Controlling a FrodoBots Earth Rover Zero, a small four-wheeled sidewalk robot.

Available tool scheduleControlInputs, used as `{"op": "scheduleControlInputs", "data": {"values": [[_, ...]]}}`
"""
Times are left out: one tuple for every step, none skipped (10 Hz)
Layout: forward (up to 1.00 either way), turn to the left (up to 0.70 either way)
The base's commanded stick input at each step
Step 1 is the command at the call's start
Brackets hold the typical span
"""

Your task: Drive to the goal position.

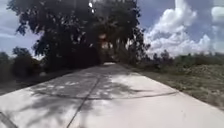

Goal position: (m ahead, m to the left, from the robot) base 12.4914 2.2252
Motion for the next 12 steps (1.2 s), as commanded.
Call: {"op": "scheduleControlInputs", "data": {"values": [[0.85,0.00],[0.85,0.00],[0.85,0.00],[0.85,0.00],[0.85,0.00],[0.85,0.00],[0.85,0.00],[0.85,0.00],[0.85,0.00],[0.85,0.00],[0.85,0.00],[0.85,0.00]]}}
